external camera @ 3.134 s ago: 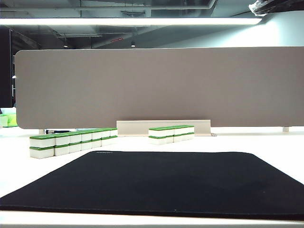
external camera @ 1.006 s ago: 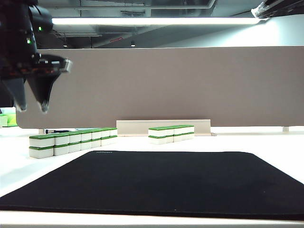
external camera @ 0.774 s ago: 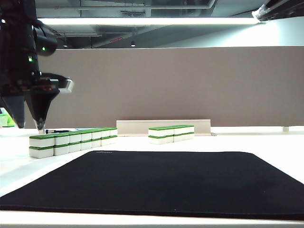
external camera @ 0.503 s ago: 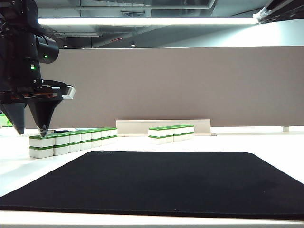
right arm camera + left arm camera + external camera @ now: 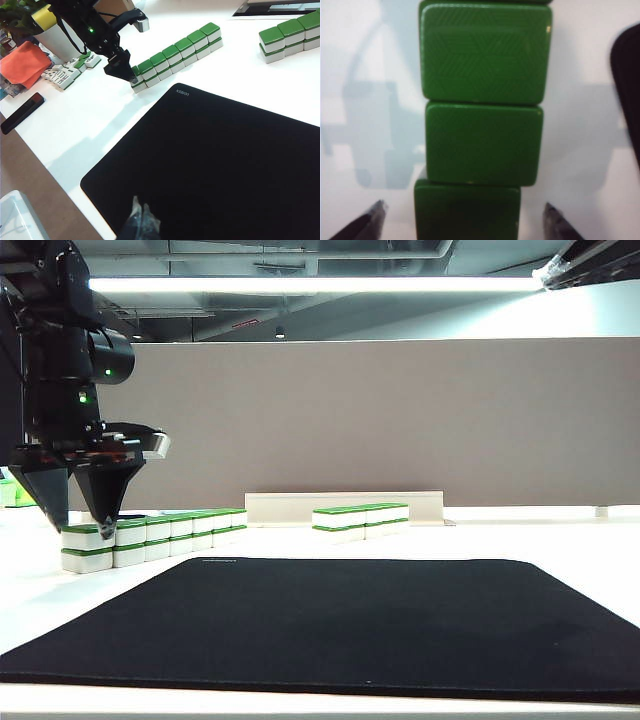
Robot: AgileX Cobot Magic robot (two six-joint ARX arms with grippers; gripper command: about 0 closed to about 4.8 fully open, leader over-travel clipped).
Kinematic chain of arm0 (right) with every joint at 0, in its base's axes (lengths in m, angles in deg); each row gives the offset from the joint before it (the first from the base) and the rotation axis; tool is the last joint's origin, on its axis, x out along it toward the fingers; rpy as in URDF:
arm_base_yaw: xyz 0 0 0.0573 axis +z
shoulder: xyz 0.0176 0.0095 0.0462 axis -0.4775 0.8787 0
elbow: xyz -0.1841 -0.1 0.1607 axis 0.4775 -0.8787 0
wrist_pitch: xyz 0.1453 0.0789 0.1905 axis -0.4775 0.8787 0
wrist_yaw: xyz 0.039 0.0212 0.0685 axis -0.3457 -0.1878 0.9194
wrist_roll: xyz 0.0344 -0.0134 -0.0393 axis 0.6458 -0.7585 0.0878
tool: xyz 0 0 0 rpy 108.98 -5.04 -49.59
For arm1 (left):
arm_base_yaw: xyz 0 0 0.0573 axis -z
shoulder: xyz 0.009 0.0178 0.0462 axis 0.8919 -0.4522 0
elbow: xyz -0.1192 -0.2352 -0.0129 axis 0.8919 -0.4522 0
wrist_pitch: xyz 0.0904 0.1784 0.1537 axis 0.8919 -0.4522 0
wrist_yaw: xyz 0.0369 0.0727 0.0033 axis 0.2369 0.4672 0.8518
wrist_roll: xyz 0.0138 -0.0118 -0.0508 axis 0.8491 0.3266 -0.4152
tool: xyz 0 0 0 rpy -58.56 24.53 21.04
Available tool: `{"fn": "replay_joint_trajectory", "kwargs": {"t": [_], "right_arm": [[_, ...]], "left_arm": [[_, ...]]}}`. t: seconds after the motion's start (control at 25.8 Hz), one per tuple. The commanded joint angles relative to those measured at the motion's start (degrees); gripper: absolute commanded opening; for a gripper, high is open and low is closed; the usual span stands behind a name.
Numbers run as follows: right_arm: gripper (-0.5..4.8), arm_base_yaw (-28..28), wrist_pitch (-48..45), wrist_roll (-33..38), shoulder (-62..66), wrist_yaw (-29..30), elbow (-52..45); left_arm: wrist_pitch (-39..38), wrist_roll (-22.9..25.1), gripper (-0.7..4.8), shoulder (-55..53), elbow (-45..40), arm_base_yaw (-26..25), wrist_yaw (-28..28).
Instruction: Take a mahjong tile from the mahjong wall and then place it on the table close to you.
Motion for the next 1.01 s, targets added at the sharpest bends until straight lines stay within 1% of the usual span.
{"fn": "replay_joint_trajectory", "kwargs": {"t": [0.04, 0.31, 0.7, 0.74, 0.77, 0.81, 0.85, 1.01], "right_arm": [[-0.01, 0.04, -0.68, -0.17, -0.02, -0.09, 0.39], [-0.01, 0.04, -0.66, -0.17, -0.02, -0.09, 0.37], [-0.01, 0.04, -0.68, -0.15, -0.02, -0.09, 0.37], [-0.01, 0.04, -0.66, -0.17, -0.02, -0.09, 0.37], [-0.01, 0.04, -0.68, -0.17, -0.02, -0.09, 0.37], [-0.01, 0.04, -0.66, -0.17, -0.02, -0.09, 0.37], [-0.01, 0.04, -0.66, -0.15, -0.02, -0.09, 0.37], [-0.01, 0.04, -0.66, -0.15, -0.02, -0.09, 0.37]], "left_arm": [[0.35, 0.15, 4.04, -0.76, 0.13, 0.02, -0.02], [0.66, -0.02, 4.03, -3.41, 0.13, 0.02, -0.02], [1.57, 0.0, 3.9, -3.93, 0.13, 0.02, 0.04], [1.57, 0.0, 3.72, -3.96, 0.11, 0.02, 0.04], [1.6, 0.0, 3.38, -3.96, 0.11, 0.02, 0.02], [1.66, 0.0, 3.16, -3.96, 0.11, 0.02, 0.02], [1.73, 0.0, 3.05, -3.96, 0.13, 0.02, 0.02], [1.75, 0.0, 3.04, -4.02, 0.11, 0.02, -0.02]]}}
